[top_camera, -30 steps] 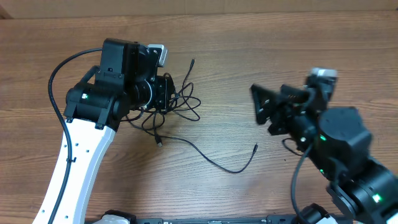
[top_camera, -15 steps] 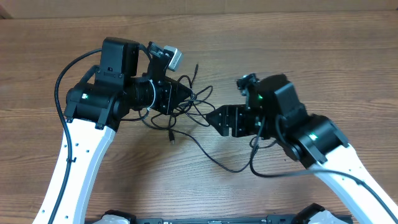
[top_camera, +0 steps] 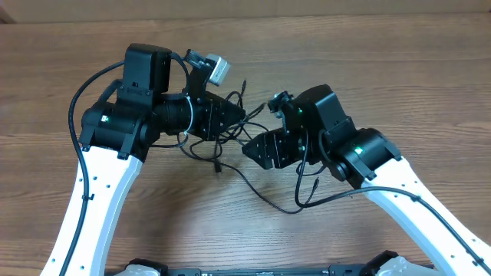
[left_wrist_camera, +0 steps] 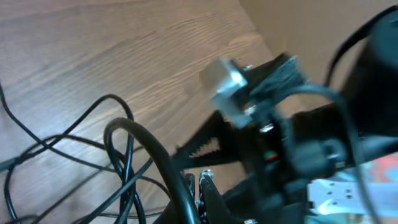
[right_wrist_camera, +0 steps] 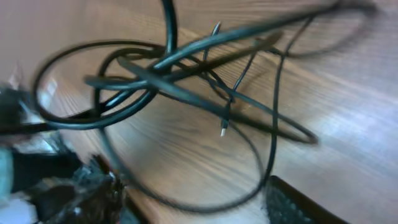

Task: Untangle cables

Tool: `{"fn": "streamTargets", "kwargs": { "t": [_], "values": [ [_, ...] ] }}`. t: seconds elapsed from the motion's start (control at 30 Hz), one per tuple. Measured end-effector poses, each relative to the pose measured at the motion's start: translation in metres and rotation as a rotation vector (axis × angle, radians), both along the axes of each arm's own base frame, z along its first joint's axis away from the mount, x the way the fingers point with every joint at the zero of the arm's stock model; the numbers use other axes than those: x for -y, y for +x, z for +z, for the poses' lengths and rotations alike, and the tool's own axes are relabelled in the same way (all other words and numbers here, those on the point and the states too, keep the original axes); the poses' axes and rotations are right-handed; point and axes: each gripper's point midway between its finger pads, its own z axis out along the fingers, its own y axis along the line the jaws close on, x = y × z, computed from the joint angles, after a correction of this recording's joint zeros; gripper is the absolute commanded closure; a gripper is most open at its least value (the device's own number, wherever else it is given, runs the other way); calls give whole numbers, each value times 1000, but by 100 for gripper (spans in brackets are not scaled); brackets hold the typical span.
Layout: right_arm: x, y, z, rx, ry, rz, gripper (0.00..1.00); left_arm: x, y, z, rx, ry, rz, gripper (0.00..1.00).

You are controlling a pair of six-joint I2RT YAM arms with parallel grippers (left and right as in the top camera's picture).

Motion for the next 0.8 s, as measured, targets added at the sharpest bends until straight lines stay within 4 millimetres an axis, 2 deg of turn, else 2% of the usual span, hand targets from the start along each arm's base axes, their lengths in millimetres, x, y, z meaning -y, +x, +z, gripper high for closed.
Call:
{"fn": "streamTargets", "kwargs": {
  "t": [0.23,0.3,0.33,0.4,0.43,0.47,0.53,0.8],
  "values": [
    [7,17,-6,216,-127,109,25,1,-5,2,-113,-41,46,96],
    [11,22,-7,268,-169,122,27,2,-5,3,-126,-48,53,96],
    [13,26,-7,292,-188,124,35,2,-6,4,-128,-50,54,96],
    [18,33,-7,340,-229,119,57,2,-6,5,-137,-55,60,96],
    [19,37,-6,361,-244,116,60,2,-6,5,-144,-57,63,96],
    [21,39,-6,376,-256,108,59,2,-6,5,-146,-59,64,96],
    [24,45,-4,398,-275,86,44,2,-6,5,-154,-61,68,96],
    [32,61,2,454,-317,15,38,2,-7,6,-169,-68,74,96]
  ]
}}
